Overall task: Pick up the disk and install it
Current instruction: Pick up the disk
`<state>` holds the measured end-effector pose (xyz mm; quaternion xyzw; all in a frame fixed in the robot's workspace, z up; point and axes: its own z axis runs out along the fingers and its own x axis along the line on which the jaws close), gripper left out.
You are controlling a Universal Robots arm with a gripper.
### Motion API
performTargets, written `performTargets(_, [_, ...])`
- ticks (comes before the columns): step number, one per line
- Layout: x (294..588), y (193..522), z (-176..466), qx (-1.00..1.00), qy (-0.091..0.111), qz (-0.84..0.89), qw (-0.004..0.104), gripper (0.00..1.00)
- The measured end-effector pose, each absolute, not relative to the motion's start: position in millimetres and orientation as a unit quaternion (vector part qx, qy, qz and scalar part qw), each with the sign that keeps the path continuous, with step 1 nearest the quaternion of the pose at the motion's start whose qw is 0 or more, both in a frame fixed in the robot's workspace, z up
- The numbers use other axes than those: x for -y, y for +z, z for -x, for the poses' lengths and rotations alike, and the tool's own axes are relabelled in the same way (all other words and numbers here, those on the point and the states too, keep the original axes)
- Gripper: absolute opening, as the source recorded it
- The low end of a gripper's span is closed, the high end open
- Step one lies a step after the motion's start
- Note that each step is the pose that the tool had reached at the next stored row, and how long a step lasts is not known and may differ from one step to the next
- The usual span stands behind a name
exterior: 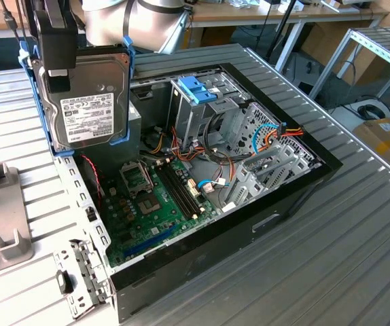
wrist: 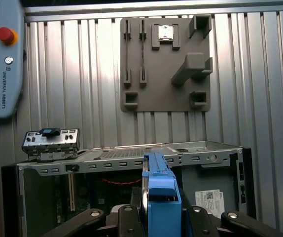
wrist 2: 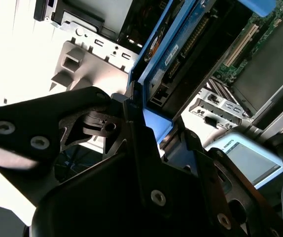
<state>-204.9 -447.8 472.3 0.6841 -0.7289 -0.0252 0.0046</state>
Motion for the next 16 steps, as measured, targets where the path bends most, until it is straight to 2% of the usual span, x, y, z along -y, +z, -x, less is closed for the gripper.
performTargets(16, [456.0,472.2,204.5,0.729,-0.025,-0.684,0.005,0.37])
